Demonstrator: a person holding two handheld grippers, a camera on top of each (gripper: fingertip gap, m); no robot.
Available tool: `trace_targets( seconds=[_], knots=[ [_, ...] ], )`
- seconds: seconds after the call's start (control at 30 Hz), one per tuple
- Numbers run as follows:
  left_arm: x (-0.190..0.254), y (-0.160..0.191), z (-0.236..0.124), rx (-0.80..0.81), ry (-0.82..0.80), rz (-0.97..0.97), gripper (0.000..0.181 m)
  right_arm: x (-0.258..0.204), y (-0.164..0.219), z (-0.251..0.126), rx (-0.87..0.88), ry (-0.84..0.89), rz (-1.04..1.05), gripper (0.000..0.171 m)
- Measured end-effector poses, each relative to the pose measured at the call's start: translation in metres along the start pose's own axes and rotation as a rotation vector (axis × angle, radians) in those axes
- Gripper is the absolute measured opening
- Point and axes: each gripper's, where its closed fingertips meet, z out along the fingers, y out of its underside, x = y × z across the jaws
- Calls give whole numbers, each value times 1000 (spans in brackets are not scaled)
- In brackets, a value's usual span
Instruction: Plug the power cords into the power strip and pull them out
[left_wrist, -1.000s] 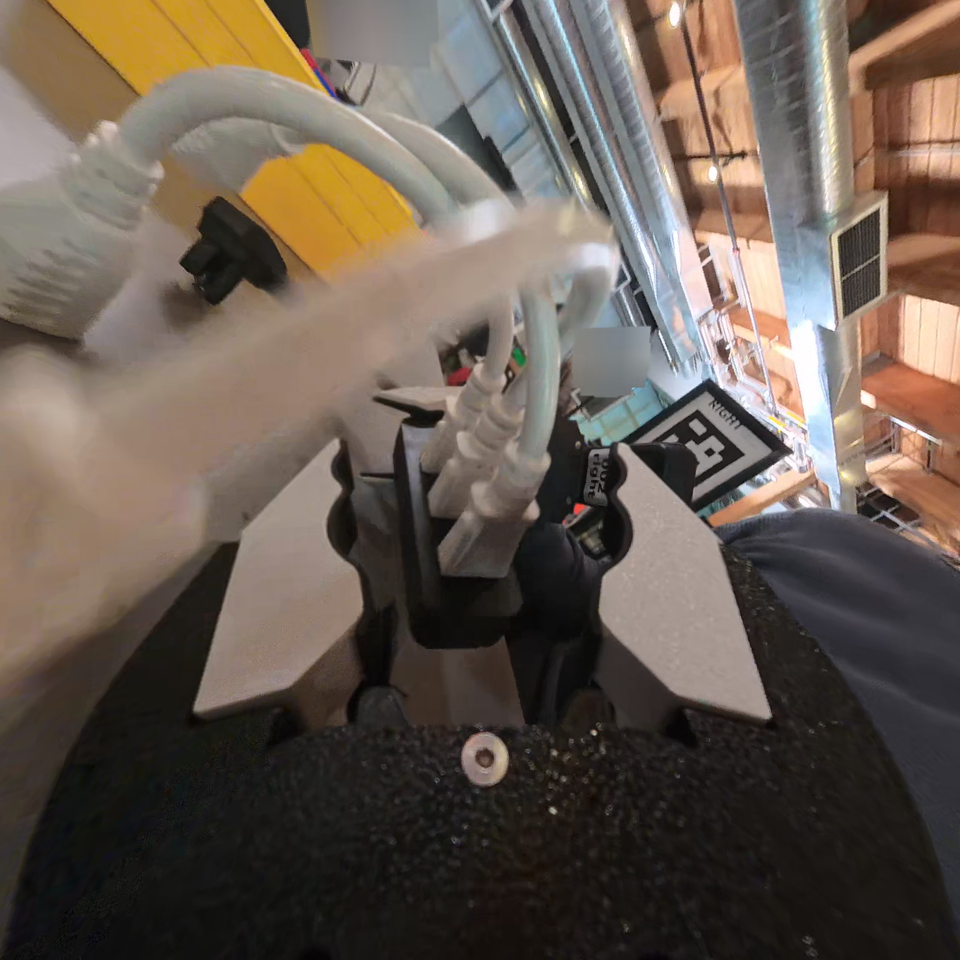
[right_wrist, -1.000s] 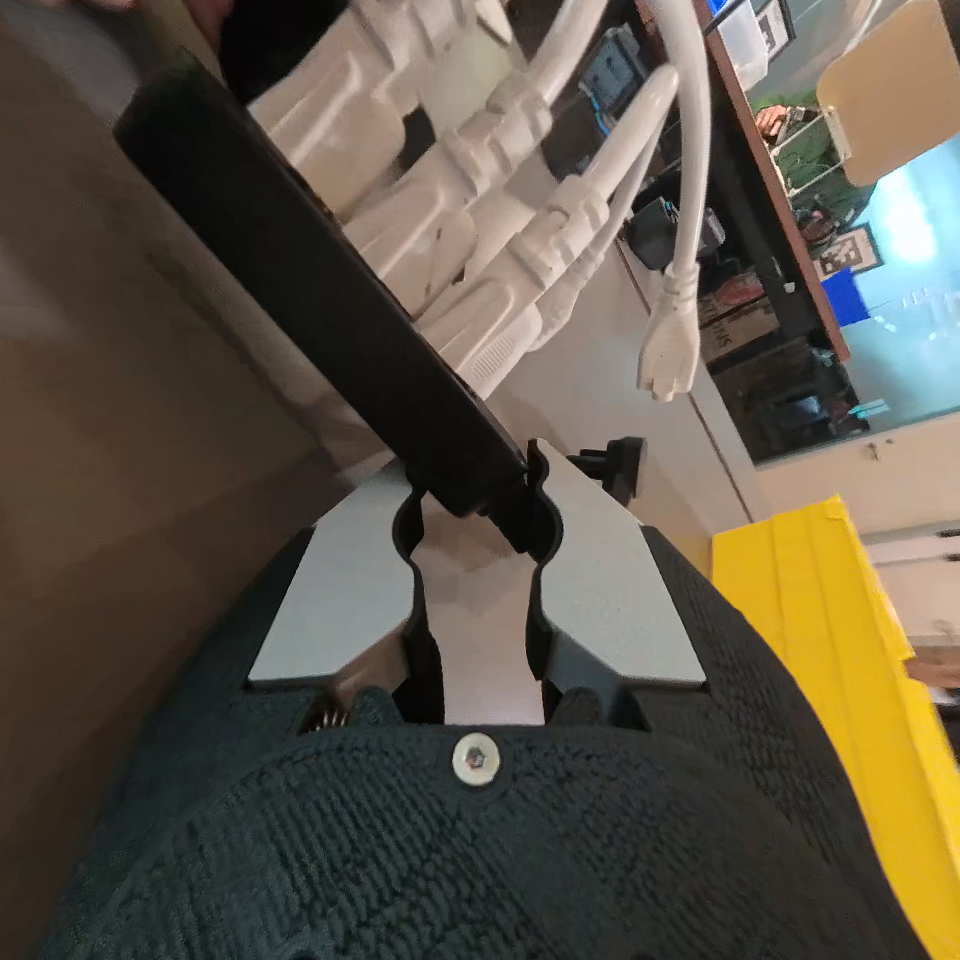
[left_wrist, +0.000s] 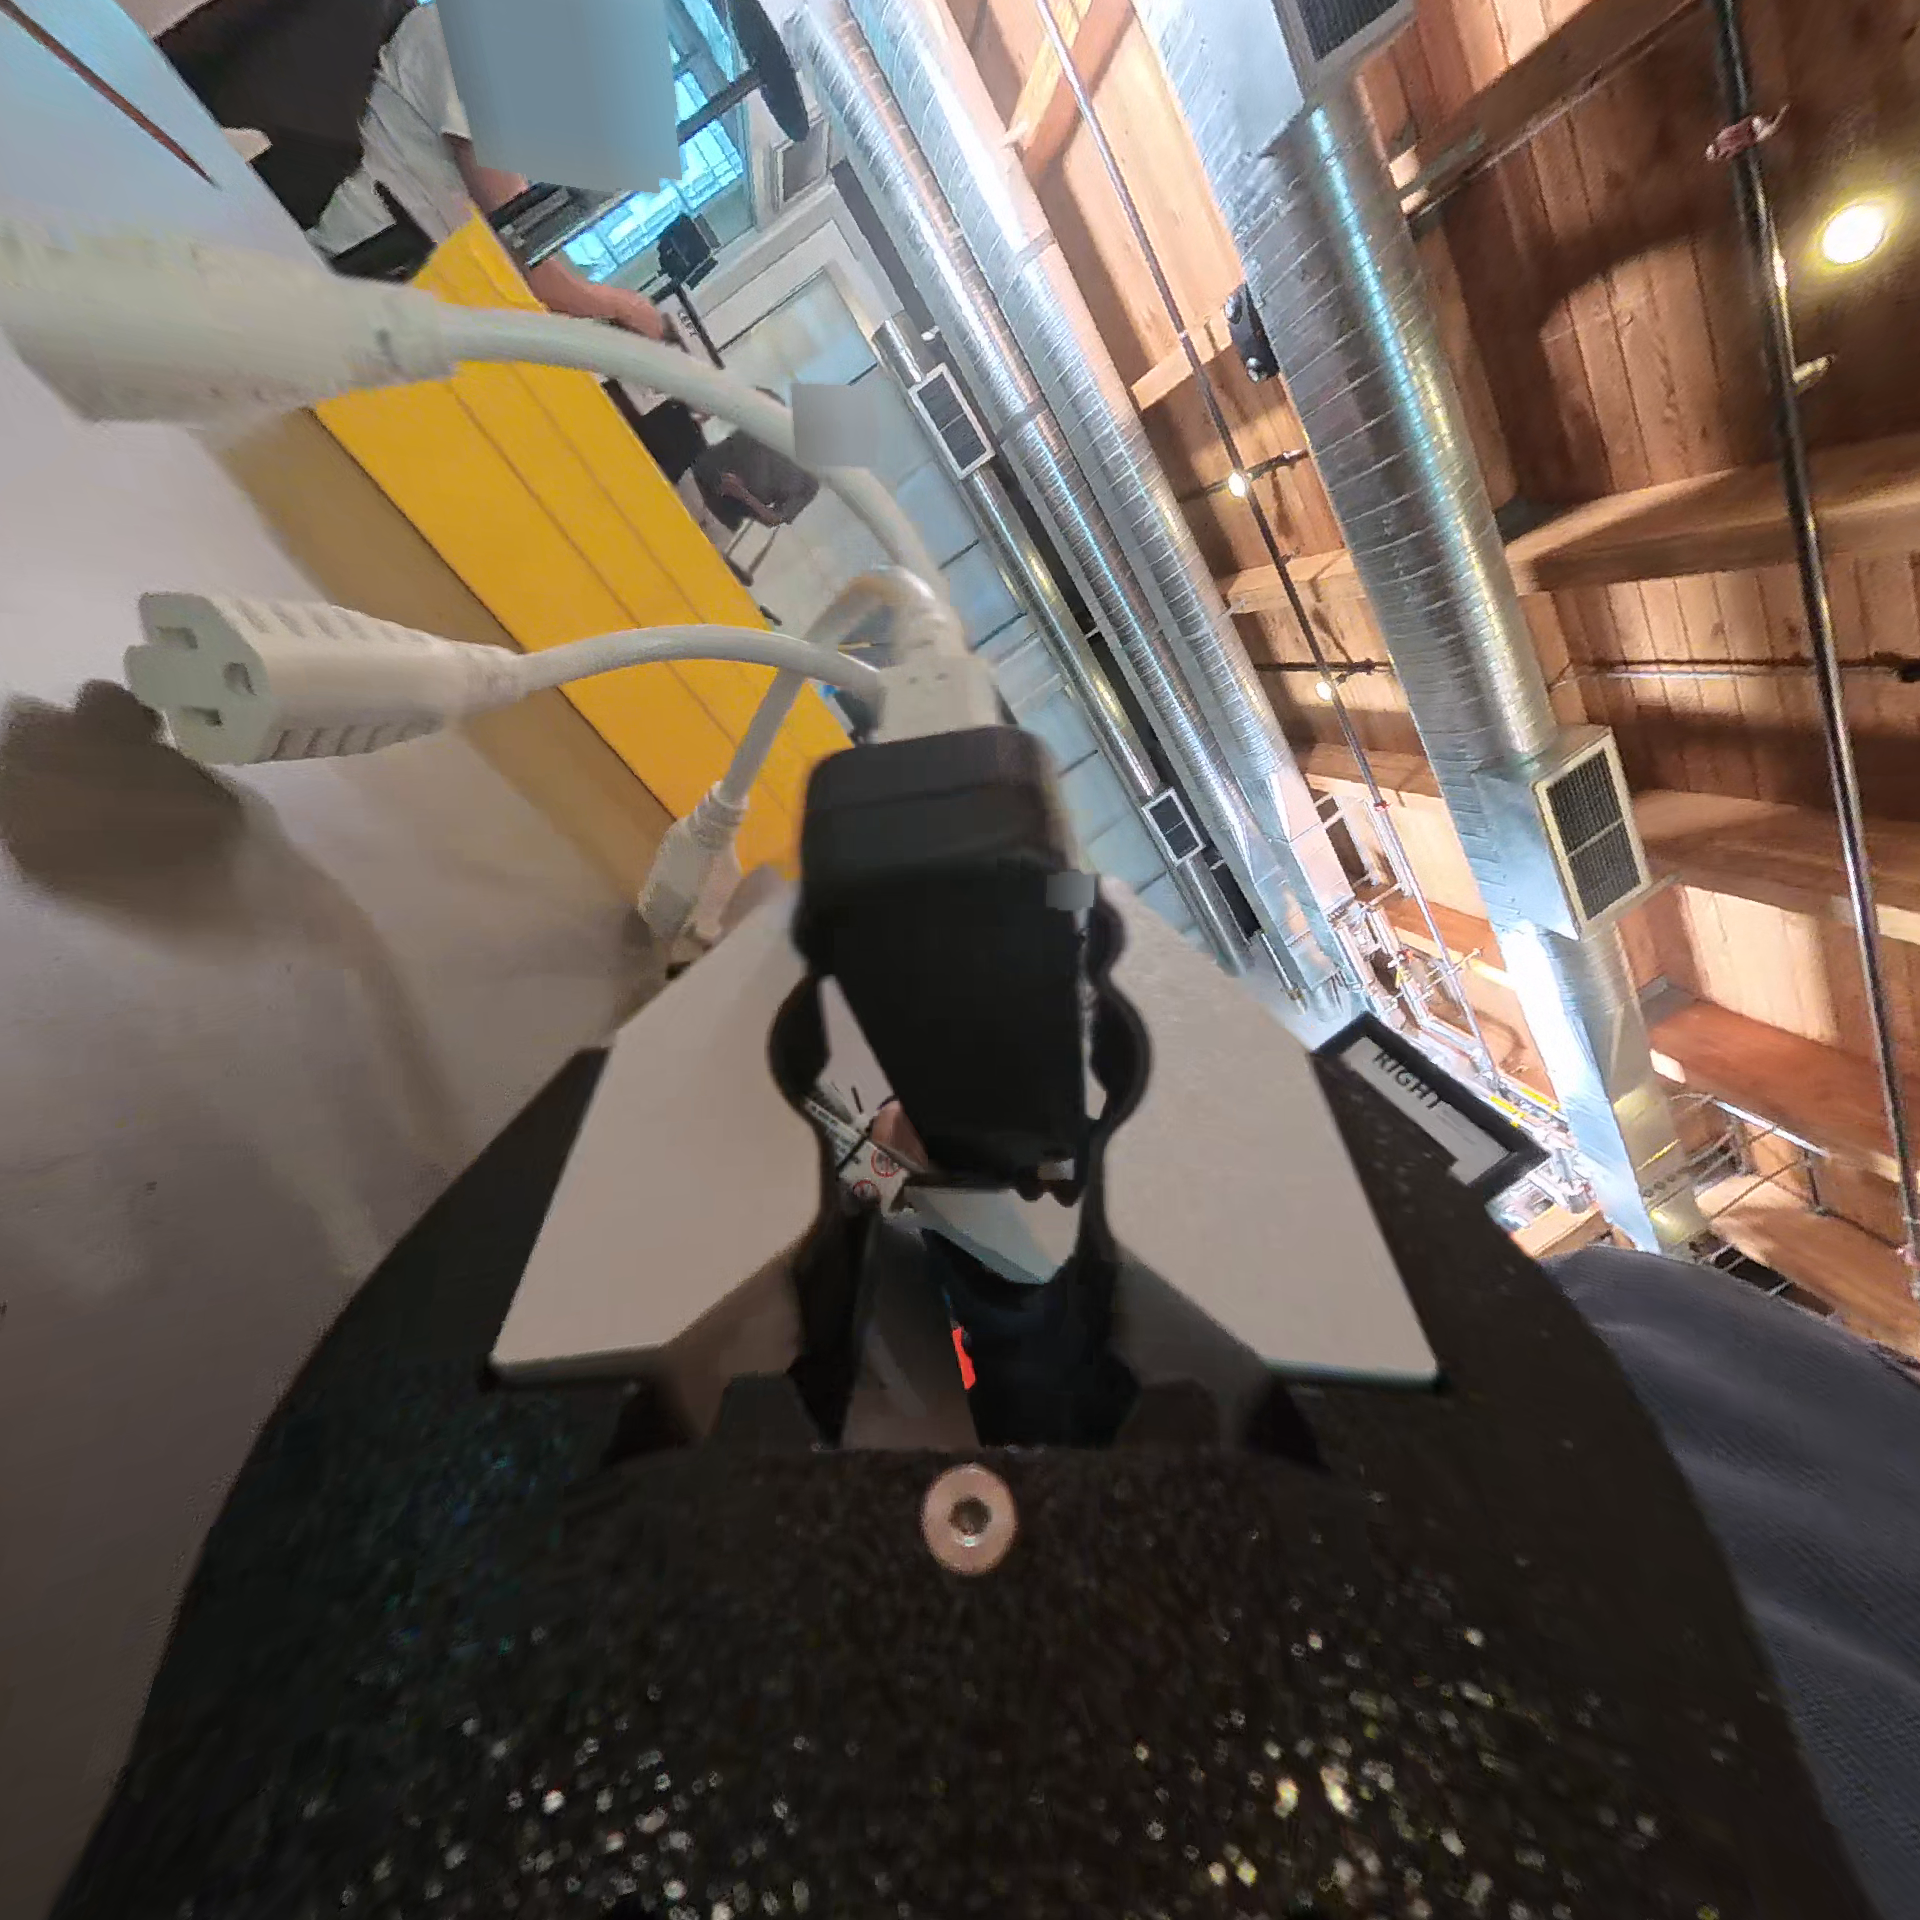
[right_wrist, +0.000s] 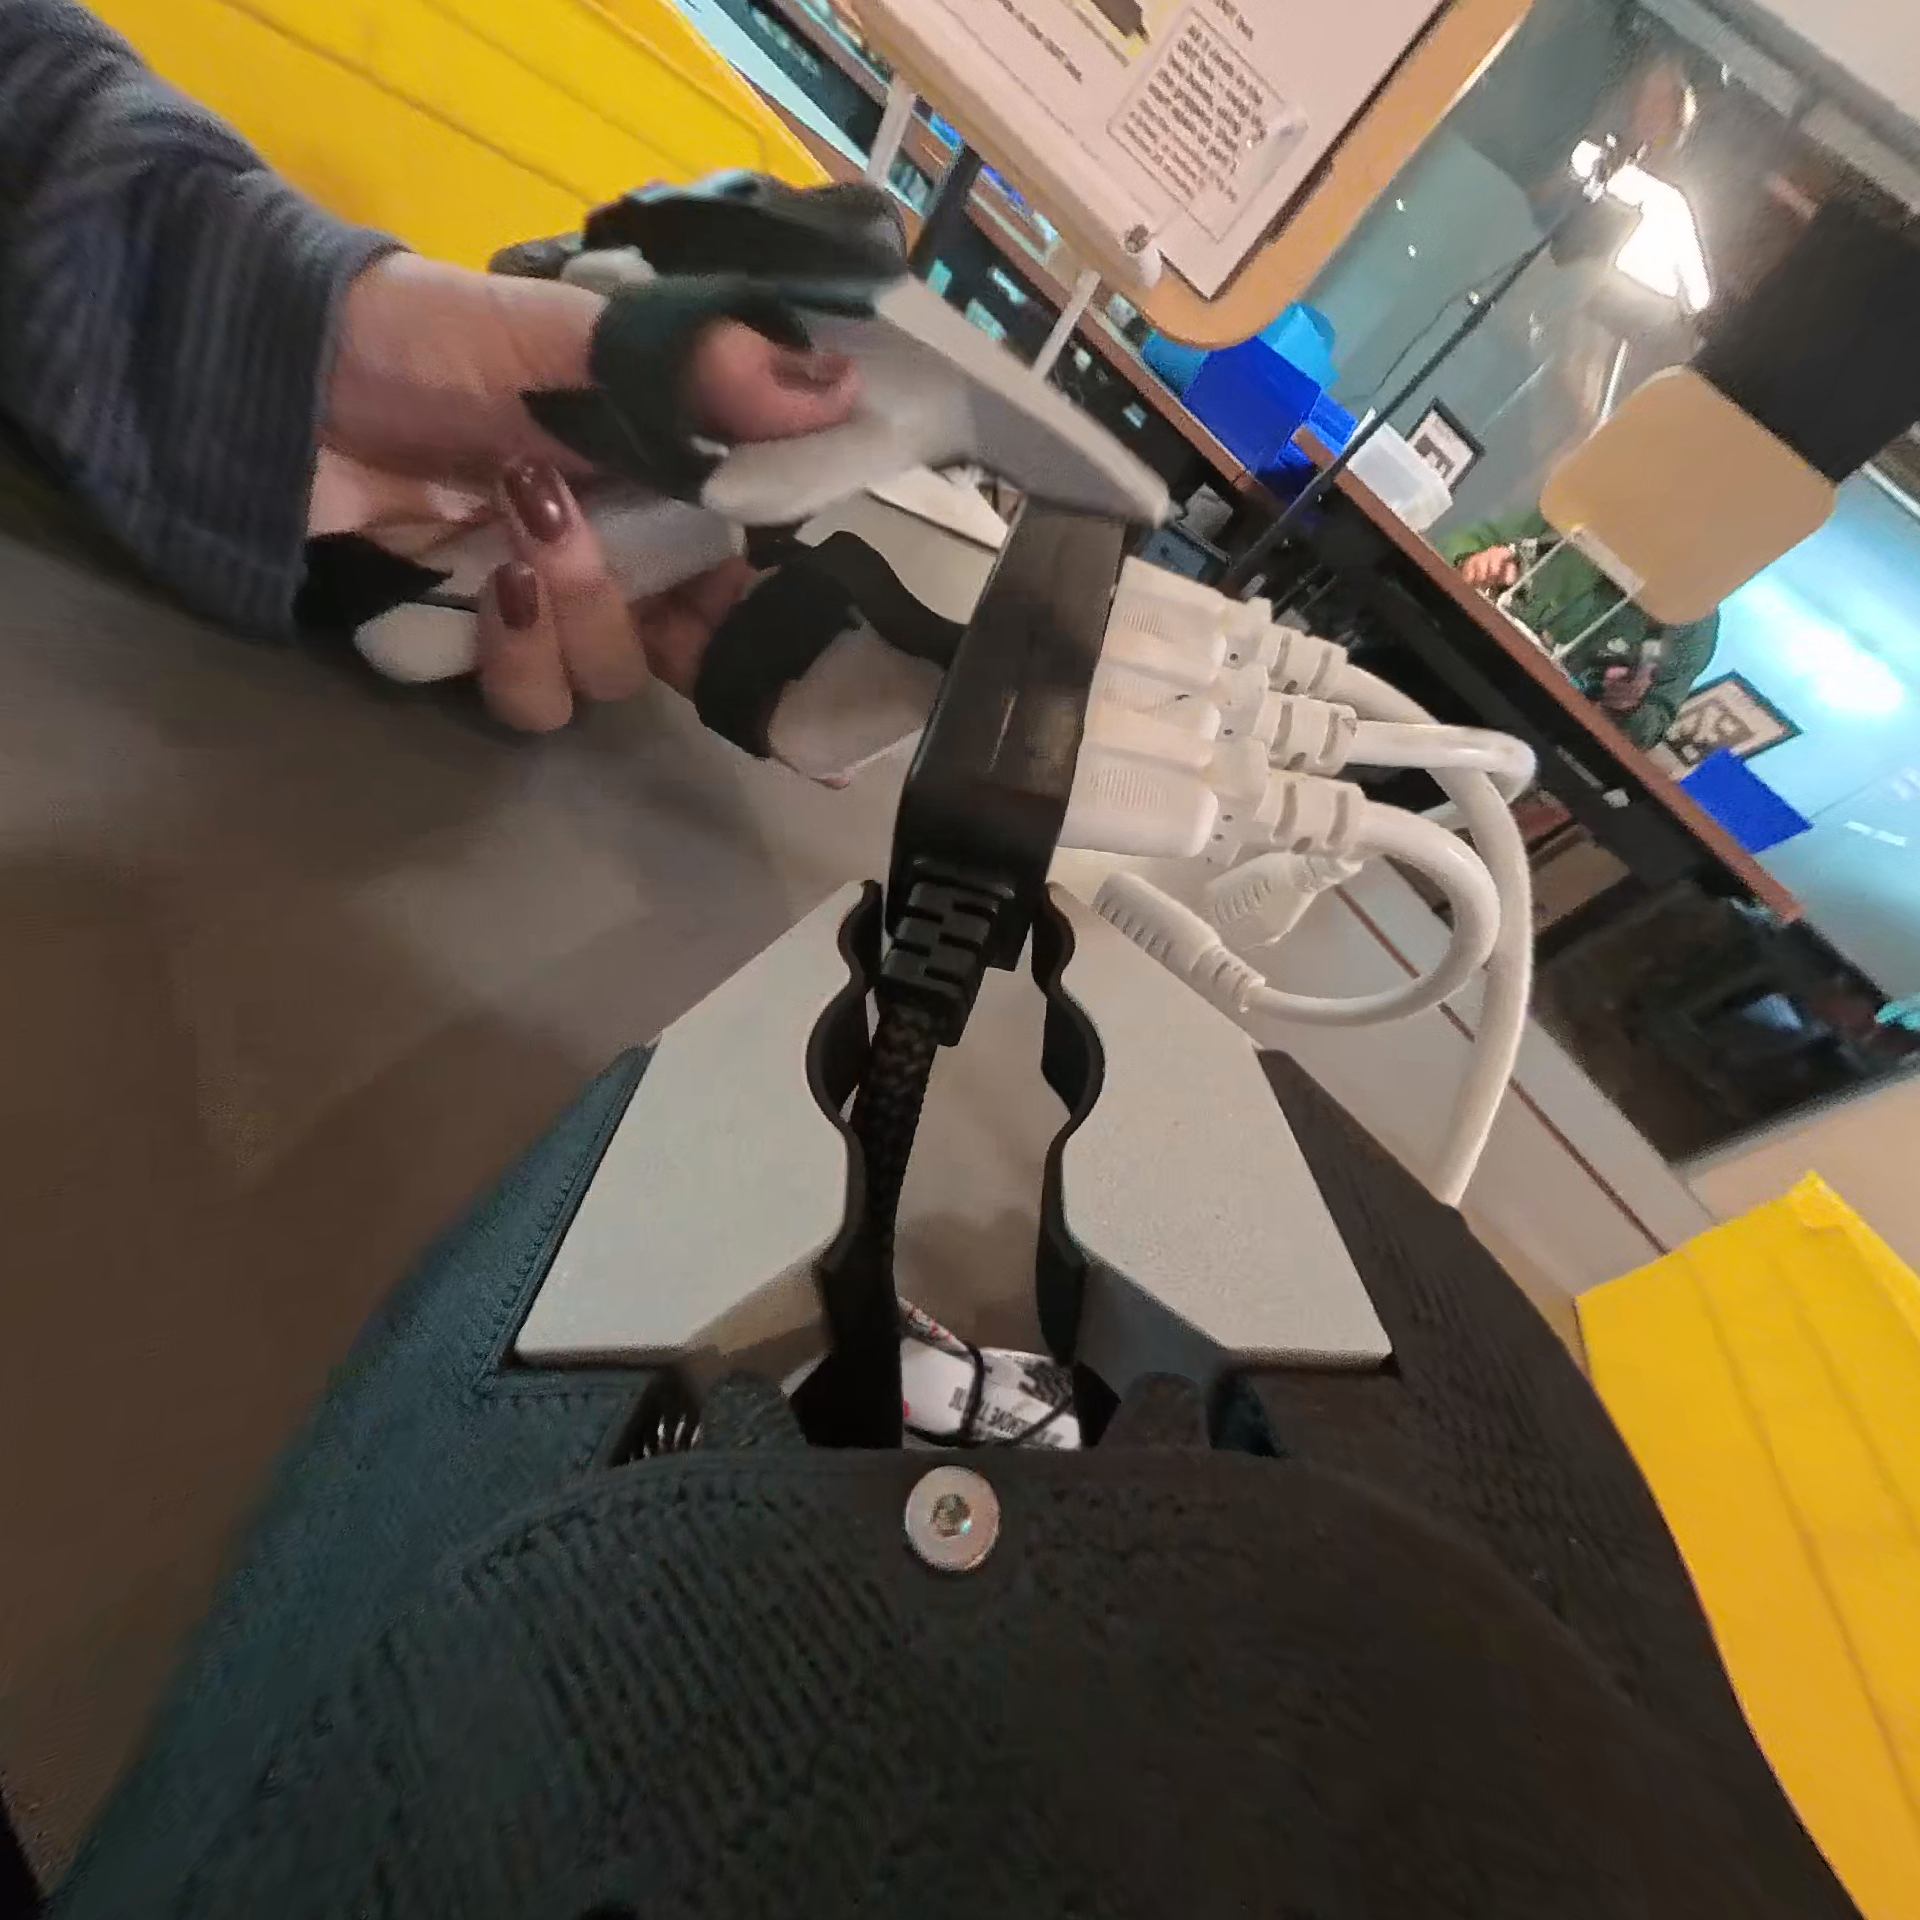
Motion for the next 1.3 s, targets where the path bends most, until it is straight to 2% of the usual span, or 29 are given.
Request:
trace_targets(
  seconds=[0.17, 0.27, 0.33, 0.43, 0.57, 0.7, 0.77, 0.9, 1.03, 1.23, 1.3],
  knots=[
    [9, 0, -1, -16, 18, 91, 44, -7, -4, -16, 41, -149, -8, 43],
    [18, -5, -1, -27, 8, 200, 43, 10, -11, -33, 73, -148, 66, 62],
    [31, -9, 1, -39, -11, 330, 44, 28, -19, -43, 101, -87, 80, 60],
    [58, -12, 4, -64, -59, 589, 44, 46, -45, -57, 189, -17, 60, 54],
    [79, -6, 9, -126, -190, 1049, 44, 56, -70, -62, 267, 45, 16, 49],
    [65, 8, 8, -256, -365, 1518, 43, 55, -73, -53, 247, 115, -91, 48],
    [46, 13, 2, -325, -446, 1678, 43, 54, -68, -45, 223, 160, -168, 49],
    [19, 20, -8, -432, -508, 1785, 42, 39, -43, -21, 143, 185, -395, 53],
    [9, 30, -12, -475, -465, 1824, 42, 19, -14, 4, 82, 115, -599, 78],
    [-12, 53, -15, -548, -413, 1946, 42, 33, -3, 29, 155, 144, -539, 95],
    [-12, 54, -15, -529, -407, 1983, 42, 29, 6, 37, 163, 105, -507, 92]
  ],
)
